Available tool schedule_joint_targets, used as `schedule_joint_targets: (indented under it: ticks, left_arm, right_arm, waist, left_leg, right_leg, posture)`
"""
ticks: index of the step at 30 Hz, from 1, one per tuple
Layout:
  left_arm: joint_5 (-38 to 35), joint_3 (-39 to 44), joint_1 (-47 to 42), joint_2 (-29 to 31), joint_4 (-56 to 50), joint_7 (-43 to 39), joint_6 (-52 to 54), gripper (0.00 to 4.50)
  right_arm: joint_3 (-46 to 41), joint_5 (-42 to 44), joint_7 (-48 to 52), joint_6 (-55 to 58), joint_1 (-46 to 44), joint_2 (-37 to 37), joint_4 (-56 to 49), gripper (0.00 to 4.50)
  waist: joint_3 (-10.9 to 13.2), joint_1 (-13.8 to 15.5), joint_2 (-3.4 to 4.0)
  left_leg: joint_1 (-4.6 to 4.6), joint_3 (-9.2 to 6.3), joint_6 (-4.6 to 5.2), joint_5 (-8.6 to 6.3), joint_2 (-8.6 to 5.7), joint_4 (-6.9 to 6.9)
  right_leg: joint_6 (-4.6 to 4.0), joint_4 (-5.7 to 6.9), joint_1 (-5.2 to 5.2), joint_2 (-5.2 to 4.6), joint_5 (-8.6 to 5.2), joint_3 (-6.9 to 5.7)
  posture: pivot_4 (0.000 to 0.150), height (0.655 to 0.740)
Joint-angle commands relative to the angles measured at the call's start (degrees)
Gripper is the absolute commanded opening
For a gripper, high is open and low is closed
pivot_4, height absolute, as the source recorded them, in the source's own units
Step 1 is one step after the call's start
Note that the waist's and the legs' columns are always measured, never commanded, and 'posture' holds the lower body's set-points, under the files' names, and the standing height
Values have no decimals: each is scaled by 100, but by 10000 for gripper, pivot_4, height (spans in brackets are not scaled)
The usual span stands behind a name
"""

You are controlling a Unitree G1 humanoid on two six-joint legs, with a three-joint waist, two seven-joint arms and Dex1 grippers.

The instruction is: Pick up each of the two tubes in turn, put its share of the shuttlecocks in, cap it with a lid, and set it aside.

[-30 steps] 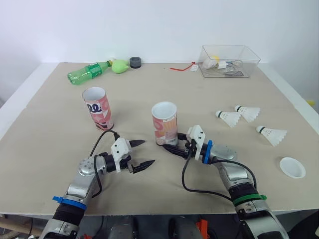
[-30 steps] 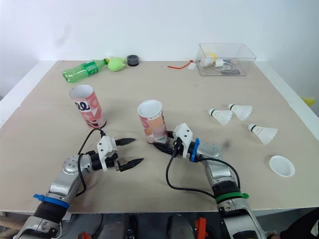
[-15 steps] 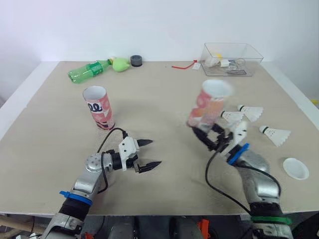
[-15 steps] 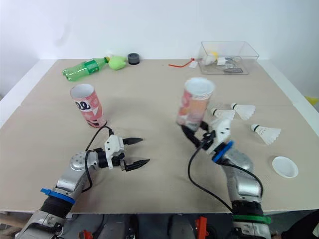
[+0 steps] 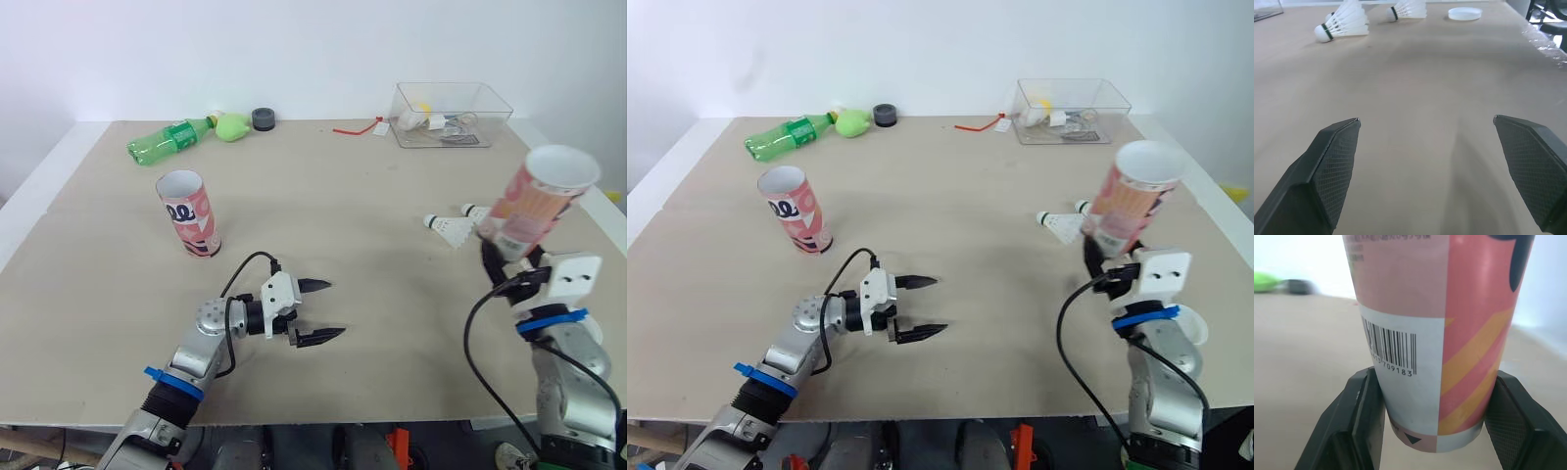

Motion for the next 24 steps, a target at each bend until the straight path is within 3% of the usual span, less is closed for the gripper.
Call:
schedule_joint_targets:
  ticks: [1, 9, 24]
  left_arm:
    - [-30, -40, -61, -15, -66, -77, 21, 45000]
    - [-167, -144, -542, -256, 67, -333, 249, 45000]
    - [-162, -139, -1141, -383, 438, -815, 283, 45000]
  right_arm:
    - [-559, -53, -442, -181, 65, -153, -269, 27439]
    - [-1372, -15, -960, -299, 530, -219, 325, 27439]
    - [-1986, 253, -1483, -793, 76, -528, 2375, 27439]
  waist:
    - [0, 0, 0]
    - [0, 7, 0]
    - [-4, -6, 8]
  left_leg:
    - [0, 3, 0, 0, 0, -1]
    - [3, 13, 1, 0, -6, -6]
    - [48, 37, 5, 2, -12, -29]
  right_leg:
    - [0, 0, -1, 1, 0, 4]
    - [2, 0, -3, 1, 0, 20]
    - [-14, -1, 1, 28, 1, 88]
  posture:
    - [1500, 7400]
    - [1500, 7400]
    - [1500, 7400]
